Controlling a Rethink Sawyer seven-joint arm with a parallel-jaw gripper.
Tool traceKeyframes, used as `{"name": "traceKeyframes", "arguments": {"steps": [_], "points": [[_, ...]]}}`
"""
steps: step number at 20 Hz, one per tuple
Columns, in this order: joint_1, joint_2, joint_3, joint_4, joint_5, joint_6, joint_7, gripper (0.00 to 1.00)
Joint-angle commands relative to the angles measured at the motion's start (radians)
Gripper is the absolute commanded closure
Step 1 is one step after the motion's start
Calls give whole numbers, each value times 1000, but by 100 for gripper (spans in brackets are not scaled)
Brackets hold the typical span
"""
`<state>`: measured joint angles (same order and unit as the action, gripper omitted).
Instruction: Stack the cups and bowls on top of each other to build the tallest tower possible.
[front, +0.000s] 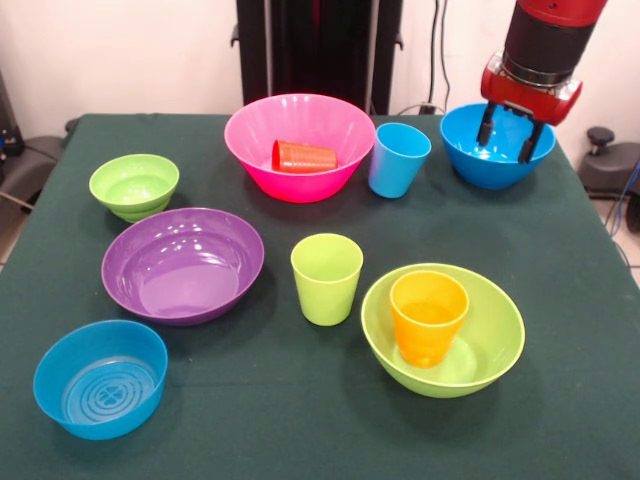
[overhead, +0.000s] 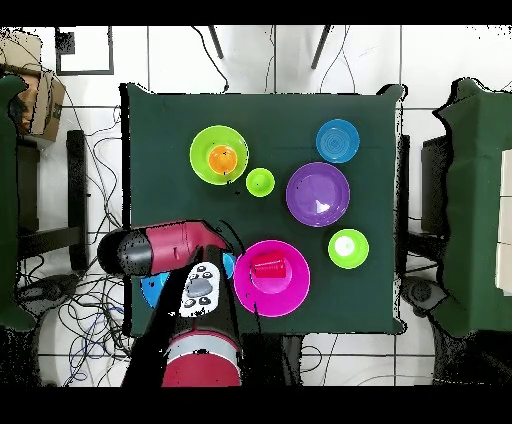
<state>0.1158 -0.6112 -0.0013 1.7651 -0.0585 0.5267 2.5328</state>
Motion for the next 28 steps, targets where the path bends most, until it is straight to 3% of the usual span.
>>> {"name": "traceKeyframes", "arguments": {"steps": [1, 14, 28], "points": [[19, 38, 37, 37, -85, -76, -10, 0], [81, 44, -38, 38, -99, -139, 72, 0], [97, 51, -73, 33, -54, -179, 91, 0]]}}
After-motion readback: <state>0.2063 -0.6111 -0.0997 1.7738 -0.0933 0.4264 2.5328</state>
